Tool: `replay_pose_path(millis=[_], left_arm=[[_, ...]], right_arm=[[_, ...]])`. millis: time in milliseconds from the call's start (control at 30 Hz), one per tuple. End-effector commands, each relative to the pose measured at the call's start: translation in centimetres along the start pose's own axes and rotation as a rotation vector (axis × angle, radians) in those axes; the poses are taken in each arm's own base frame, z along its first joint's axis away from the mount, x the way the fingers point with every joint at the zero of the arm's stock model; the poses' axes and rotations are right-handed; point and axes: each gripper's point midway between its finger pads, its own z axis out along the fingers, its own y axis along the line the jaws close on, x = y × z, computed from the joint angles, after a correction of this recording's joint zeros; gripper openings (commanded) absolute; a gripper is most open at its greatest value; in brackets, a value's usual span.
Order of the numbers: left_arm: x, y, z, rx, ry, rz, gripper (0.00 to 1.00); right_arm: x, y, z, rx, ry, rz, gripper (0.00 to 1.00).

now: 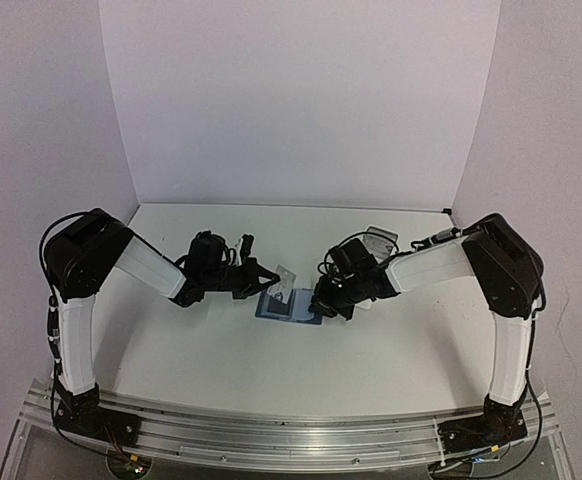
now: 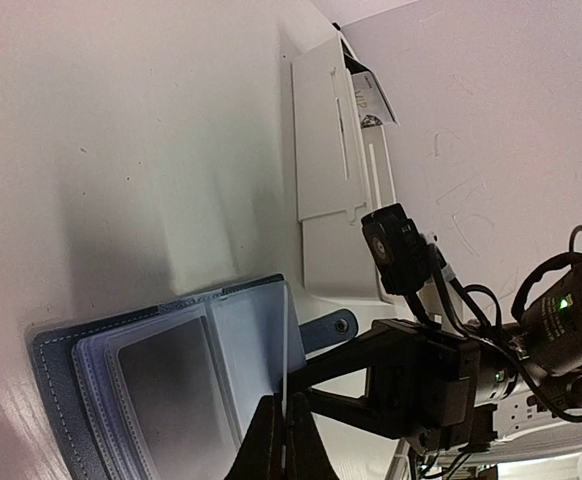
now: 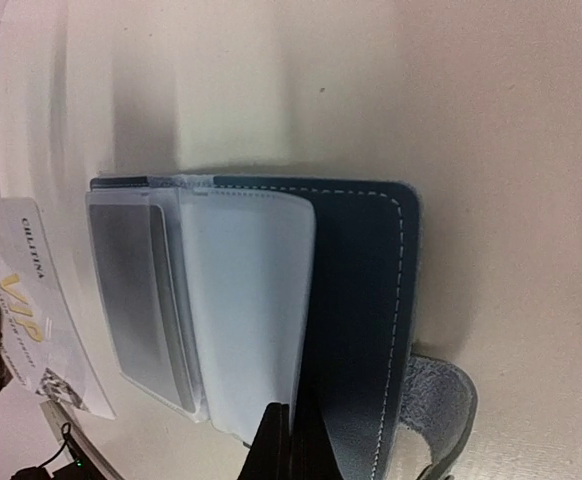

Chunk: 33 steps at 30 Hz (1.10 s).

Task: Put the credit cards into the card holder
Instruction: Insert the credit card into the card holder.

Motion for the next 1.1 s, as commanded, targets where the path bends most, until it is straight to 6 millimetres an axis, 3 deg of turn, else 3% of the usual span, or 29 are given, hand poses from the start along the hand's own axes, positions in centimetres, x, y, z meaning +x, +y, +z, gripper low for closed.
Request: replay_pose_path(millis=[0, 167, 367, 567, 767, 900, 1067], left_arm=[[-0.4, -1.0, -0.1, 0.046, -0.03, 0.115, 0.0], [-0.3, -0.9, 0.3, 0.063, -0.012, 0.141, 0.0], [0.0, -0.2, -0.3, 0.034, -0.024, 0.097, 0.0], [-1.2, 0.0, -0.9, 0.008, -0.103, 0.14, 0.0], [-3.4, 0.4, -2.6, 0.007, -0.128, 0.115, 0.0], [-3.7, 1.4, -4.2, -0.023, -0.126, 0.111, 0.0], [-3.2, 1.6, -4.2, -0.009, -0.141, 0.123, 0.0]], right_arm=[[2.0, 0.6, 0.1, -0.065, 0.05, 0.08, 0.0], [3.6, 1.3, -0.2, -0.099, 0.075, 0.102, 0.0], [2.1, 0.7, -1.5, -0.081, -0.037, 0.217, 0.0], [1.8, 4.0, -0.3, -0.169, -0.054, 0.297, 0.0], [0.1, 7.6, 0.0, -0.191, -0.075, 0.174, 0.0], [0.8, 6.9, 1.2, -0.173, -0.036, 0.192, 0.0], [2.1, 4.4, 2.7, -0.132, -0.003, 0.232, 0.0]])
